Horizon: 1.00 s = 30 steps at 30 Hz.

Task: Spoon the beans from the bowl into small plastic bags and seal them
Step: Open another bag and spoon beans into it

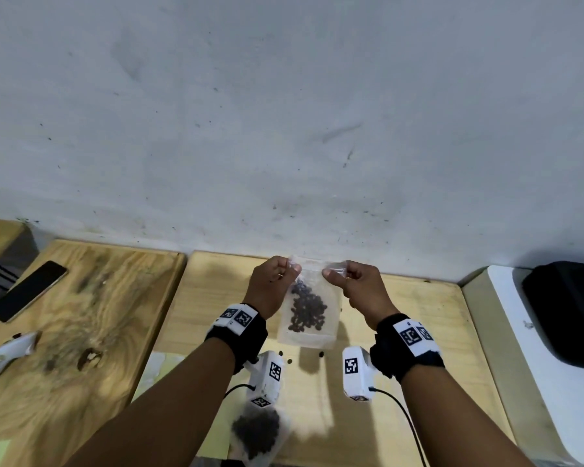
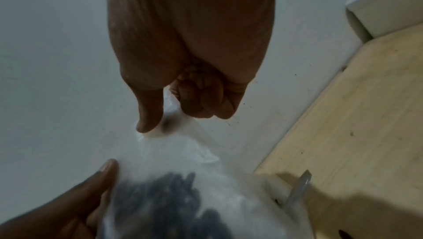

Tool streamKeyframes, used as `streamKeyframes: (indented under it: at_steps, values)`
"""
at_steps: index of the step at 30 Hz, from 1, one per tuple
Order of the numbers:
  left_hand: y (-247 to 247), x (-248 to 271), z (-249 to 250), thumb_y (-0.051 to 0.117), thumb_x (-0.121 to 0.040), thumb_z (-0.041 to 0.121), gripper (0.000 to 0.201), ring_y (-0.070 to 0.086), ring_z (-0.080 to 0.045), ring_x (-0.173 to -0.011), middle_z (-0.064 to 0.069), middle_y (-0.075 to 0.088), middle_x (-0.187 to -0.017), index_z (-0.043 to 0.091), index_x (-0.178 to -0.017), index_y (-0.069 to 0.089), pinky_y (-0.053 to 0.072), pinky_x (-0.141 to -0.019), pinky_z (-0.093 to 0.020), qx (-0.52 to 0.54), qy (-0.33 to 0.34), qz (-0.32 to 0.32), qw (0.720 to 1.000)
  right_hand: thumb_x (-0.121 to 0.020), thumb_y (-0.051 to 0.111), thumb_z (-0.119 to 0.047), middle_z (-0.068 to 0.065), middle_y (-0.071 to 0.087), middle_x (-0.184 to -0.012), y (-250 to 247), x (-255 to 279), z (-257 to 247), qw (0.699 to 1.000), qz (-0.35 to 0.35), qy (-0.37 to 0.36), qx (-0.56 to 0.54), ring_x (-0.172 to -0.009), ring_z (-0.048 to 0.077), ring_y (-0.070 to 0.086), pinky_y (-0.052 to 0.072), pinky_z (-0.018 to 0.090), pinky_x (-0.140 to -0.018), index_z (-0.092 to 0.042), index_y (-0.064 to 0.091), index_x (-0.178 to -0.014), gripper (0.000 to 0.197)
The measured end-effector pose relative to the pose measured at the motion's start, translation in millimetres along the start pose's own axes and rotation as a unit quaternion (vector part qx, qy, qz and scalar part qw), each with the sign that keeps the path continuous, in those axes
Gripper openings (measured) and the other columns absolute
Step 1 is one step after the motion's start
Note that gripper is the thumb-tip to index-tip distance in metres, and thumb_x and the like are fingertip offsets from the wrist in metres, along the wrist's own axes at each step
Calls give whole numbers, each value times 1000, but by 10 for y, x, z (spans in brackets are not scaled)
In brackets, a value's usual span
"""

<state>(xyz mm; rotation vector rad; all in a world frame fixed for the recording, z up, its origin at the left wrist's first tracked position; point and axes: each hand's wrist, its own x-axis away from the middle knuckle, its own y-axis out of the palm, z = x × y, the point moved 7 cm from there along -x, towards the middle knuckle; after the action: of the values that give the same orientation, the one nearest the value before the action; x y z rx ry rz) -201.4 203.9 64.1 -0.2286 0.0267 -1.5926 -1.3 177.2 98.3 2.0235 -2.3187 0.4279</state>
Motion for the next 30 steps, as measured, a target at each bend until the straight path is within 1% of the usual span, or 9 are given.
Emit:
streamKeyframes:
  at_steps: [4,7,12,15,18,22,24,26,30]
  values:
    - [41,36,10,70,-82,35,33,68,-26,-75,-13,73,-82,4,-76,63,55,-81,-48,22,-13,-26,999,-88,74,-13,-15,54,-49,51,12,-41,999,-30,35,-27,-38,-1,42,29,15,-40,5,72,-98,21]
    - [30,39,91,69,-86,25,33,62,-19,-67,-20,70,-77,-5,-78,59,52,-74,-39,28,-2,-17,999,-86,77,-16,-14,57,-51,77,8,-62,998,-28,45,-22,-39,-1,43,28,16,-39,4,72,-95,23]
    - [26,31,158,69,-86,14,33,57,-20,-68,-16,63,-73,-8,-73,50,46,-71,-33,59,0,-15,998,-88,73,-6,-12,56,-47,85,54,-208,998,-37,32,-38,-37,-2,46,33,9,-39,-1,64,-79,14]
    - [17,23,124,68,-83,26,27,58,-20,-72,-12,67,-78,2,-73,62,50,-73,-40,67,-26,-12,997,-84,79,-14,-7,56,-53,35,37,-152,998,-19,45,-47,-39,4,40,28,18,-40,-4,69,-77,15]
    - [-25,33,86,62,-89,23,19,62,-21,-77,-6,72,-83,14,-79,75,53,-76,-40,77,-57,-3,995,-81,82,-20,6,52,-68,-49,26,-13,992,6,77,-102,-44,12,26,21,23,-45,-9,64,-70,24]
    - [-28,55,89,60,-89,29,27,57,-19,-72,-18,68,-78,6,-82,72,47,-71,-34,44,-30,9,999,-86,78,-22,4,51,-68,-45,78,67,992,21,82,-96,-43,11,26,22,21,-43,-17,55,-60,34]
    - [-34,52,43,60,-83,41,42,52,-17,-70,-15,62,-73,0,-82,68,45,-69,-33,36,-26,29,999,-88,75,-23,5,58,-71,-26,115,68,995,43,59,-74,-40,7,32,27,20,-41,-16,58,-69,27]
    - [-88,28,-69,58,-78,48,51,49,-15,-70,-7,57,-73,-3,-80,62,45,-69,-34,30,-47,66,996,-89,74,-21,7,66,-74,10,173,51,997,48,32,-59,-40,3,41,34,18,-41,-14,58,-91,18]
    - [-204,119,-334,65,-80,37,19,62,-26,-76,-3,65,-81,21,-91,62,54,-81,-50,49,-112,105,987,-85,74,-5,1,61,-75,181,312,243,998,-45,36,37,-44,0,46,36,14,-44,-10,63,-89,13]
